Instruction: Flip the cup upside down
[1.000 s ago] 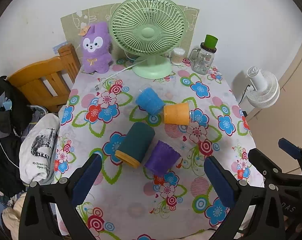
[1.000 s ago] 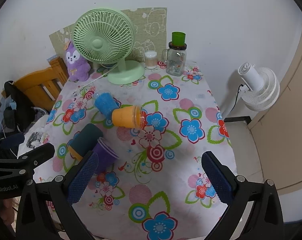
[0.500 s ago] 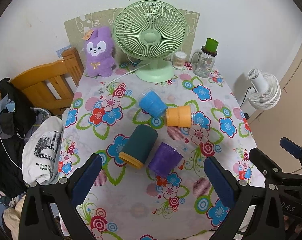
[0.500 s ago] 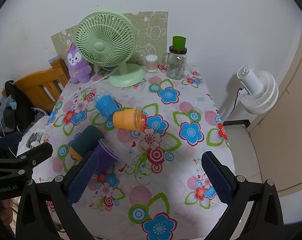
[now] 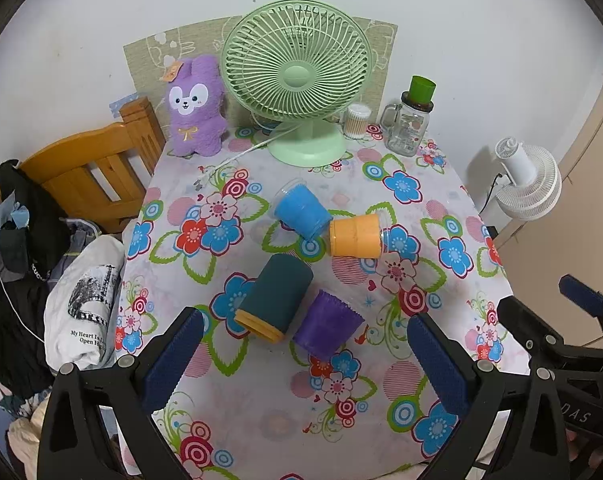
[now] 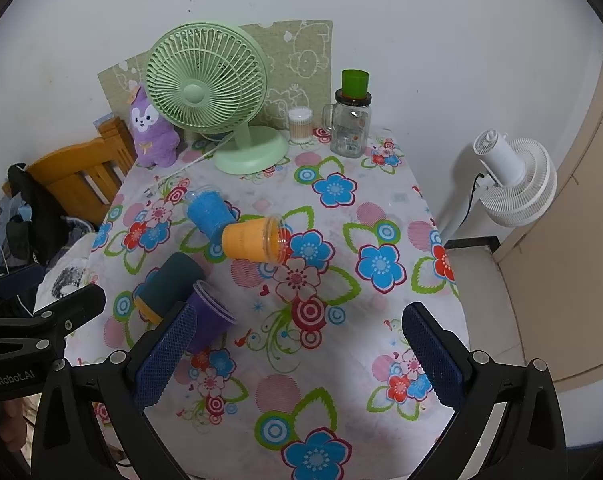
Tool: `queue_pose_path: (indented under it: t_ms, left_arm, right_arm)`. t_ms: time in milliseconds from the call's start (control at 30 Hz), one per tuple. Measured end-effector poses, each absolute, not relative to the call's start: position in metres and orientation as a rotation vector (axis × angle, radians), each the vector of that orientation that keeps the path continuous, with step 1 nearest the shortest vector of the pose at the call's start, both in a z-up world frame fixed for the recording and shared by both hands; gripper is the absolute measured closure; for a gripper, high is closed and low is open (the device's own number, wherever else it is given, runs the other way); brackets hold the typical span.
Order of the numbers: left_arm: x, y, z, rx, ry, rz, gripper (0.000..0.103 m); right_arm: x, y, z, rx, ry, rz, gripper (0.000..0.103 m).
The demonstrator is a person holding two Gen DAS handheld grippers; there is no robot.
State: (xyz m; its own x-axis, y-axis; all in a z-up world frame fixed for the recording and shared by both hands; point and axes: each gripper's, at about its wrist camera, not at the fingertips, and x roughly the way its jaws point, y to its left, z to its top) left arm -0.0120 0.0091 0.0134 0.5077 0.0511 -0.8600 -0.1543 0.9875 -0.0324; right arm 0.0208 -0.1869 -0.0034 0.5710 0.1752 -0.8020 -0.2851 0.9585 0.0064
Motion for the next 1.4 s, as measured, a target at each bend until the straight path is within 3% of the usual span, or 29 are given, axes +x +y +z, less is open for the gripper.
queue_pose_path:
  t_ms: [800,1400]
  left_arm:
    - [0.037,0.001,-0.017,-0.114,1.119,0.122,0.0]
    - [0.12,-0.016,-0.084,-0.124,1.218,0.098,0.0]
  right_arm:
    - [0.078,-0.188,-0.011,-0.155,0.995,0.279,0.0]
    - [0.162,-0.188,-0.06,-0.152,1.093,0.313,0.0]
